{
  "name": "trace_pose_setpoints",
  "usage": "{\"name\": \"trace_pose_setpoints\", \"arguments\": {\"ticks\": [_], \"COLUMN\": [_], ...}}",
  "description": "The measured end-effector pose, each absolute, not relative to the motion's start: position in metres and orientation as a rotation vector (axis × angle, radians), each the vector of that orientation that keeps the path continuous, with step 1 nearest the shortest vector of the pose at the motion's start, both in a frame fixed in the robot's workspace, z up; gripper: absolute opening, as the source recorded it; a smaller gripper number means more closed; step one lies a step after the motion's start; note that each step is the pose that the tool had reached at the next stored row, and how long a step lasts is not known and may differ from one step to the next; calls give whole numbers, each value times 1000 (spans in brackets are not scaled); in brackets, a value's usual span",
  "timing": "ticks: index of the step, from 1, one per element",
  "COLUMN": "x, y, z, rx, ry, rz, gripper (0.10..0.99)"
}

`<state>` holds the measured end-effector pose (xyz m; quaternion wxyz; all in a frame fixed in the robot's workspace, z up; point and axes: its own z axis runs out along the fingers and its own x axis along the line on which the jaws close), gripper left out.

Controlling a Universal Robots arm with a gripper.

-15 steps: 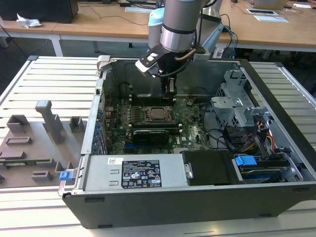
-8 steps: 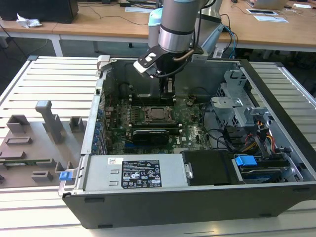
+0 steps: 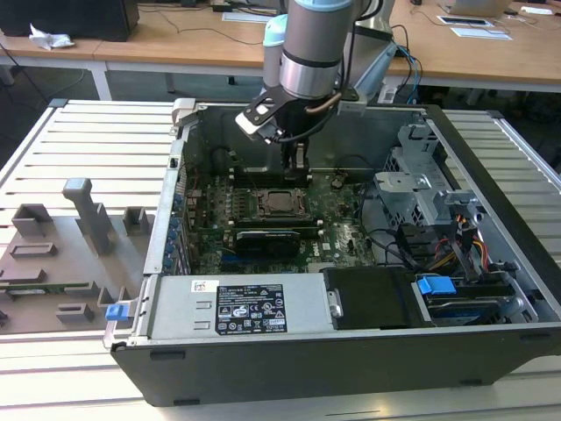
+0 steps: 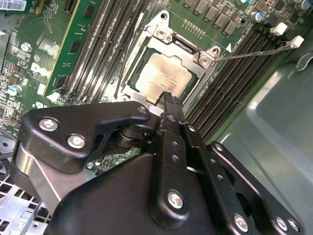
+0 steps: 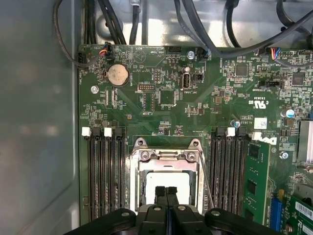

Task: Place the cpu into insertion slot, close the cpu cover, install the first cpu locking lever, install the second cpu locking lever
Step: 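Close the cpu cover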

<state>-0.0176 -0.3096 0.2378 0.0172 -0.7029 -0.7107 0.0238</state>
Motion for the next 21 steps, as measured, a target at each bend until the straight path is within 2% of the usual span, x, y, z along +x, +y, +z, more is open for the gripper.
{"name": "trace_pose_setpoints", "arguments": {"ticks": [21], "x": [-35], "y": [-310], "z": [218], "rx": [-2184], "ry": [-2208], "rz": [74], "gripper": [106]}}
